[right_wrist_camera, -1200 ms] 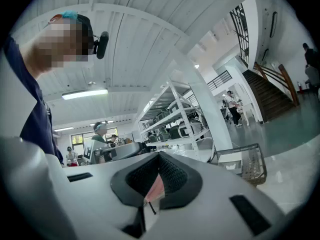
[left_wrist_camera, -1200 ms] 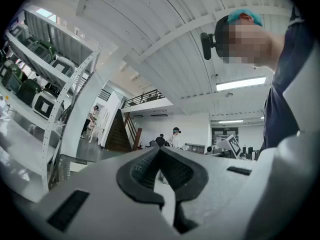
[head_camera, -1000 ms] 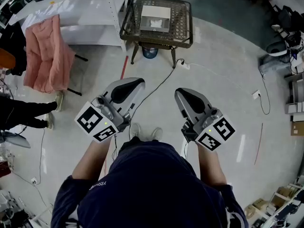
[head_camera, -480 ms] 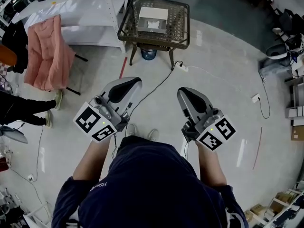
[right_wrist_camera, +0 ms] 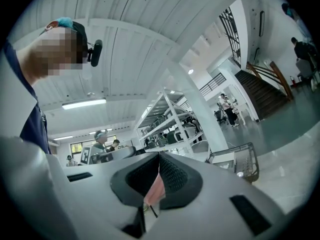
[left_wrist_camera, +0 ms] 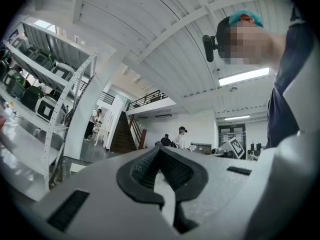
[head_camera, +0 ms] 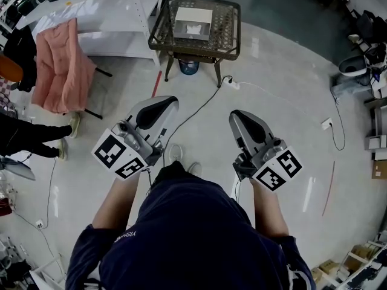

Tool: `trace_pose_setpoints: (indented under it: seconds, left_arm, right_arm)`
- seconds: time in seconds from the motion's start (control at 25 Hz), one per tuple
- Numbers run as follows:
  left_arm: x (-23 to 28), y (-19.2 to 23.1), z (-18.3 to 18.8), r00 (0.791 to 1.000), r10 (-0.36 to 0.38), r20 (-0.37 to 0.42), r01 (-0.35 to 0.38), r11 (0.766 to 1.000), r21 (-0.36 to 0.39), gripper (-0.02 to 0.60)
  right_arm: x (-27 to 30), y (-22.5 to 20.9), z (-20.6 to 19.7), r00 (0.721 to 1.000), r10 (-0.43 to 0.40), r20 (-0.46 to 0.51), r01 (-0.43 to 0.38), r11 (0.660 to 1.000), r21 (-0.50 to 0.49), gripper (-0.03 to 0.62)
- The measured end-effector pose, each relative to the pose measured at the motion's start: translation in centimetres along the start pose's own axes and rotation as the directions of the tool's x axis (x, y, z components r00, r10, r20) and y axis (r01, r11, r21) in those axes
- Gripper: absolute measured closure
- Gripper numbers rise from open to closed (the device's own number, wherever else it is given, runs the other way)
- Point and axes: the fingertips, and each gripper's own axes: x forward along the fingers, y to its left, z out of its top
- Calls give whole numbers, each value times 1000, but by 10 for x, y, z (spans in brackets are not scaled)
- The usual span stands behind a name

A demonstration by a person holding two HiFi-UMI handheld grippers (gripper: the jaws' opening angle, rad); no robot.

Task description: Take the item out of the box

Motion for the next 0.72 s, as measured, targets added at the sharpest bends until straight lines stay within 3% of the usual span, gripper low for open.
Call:
trace_pose_setpoints:
  seconds: [0.4, 0.72]
  left_arm:
    - [11, 32, -7, 1000, -3, 4, 3, 1000, -26, 577]
    - [45, 103, -6, 1000, -17, -4, 17, 998, -55, 577]
  right_arm:
    - [22, -20, -8, 1000, -17, -23, 17, 1000, 17, 569]
    - [88, -61, -6, 998, -25, -53, 26, 999, 26, 569]
